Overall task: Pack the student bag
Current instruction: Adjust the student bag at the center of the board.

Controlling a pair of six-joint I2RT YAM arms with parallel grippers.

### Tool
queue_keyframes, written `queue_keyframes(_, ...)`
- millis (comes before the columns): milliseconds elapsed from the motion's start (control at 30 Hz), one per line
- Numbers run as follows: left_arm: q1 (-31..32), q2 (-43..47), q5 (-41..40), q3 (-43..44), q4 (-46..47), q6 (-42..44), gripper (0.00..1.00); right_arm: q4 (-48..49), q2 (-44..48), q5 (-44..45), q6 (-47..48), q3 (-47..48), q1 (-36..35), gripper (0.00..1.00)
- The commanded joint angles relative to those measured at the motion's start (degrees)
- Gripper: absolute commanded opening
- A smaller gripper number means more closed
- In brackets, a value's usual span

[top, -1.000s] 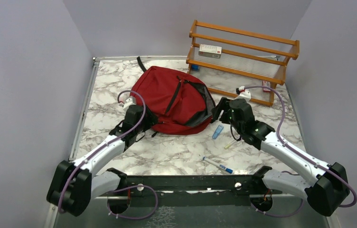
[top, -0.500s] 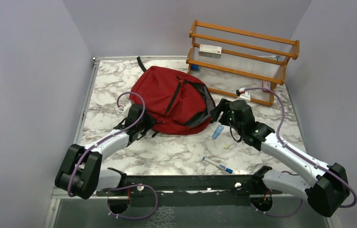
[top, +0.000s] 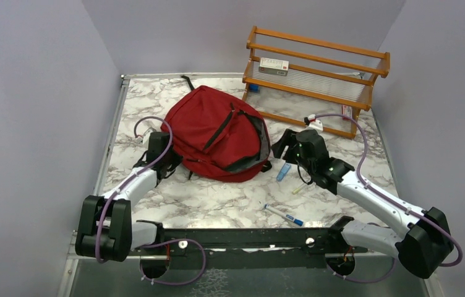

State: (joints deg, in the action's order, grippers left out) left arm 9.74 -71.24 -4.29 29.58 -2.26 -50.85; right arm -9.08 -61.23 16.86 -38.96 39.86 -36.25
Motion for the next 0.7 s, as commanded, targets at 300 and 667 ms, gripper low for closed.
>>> queue_keyframes(300,-14.7,4.4,7.1,7.5,-5.8,15.5,0.18,5.2,-2.6,-12.3,8.8,2.6,0.2,0.65)
queue_keyframes(667,-14.6,7.4,19.7,8.3,-5.3,19.8,0.5,7.3,-14.4,-26.2,7.8,15.5,-2.6,0.54)
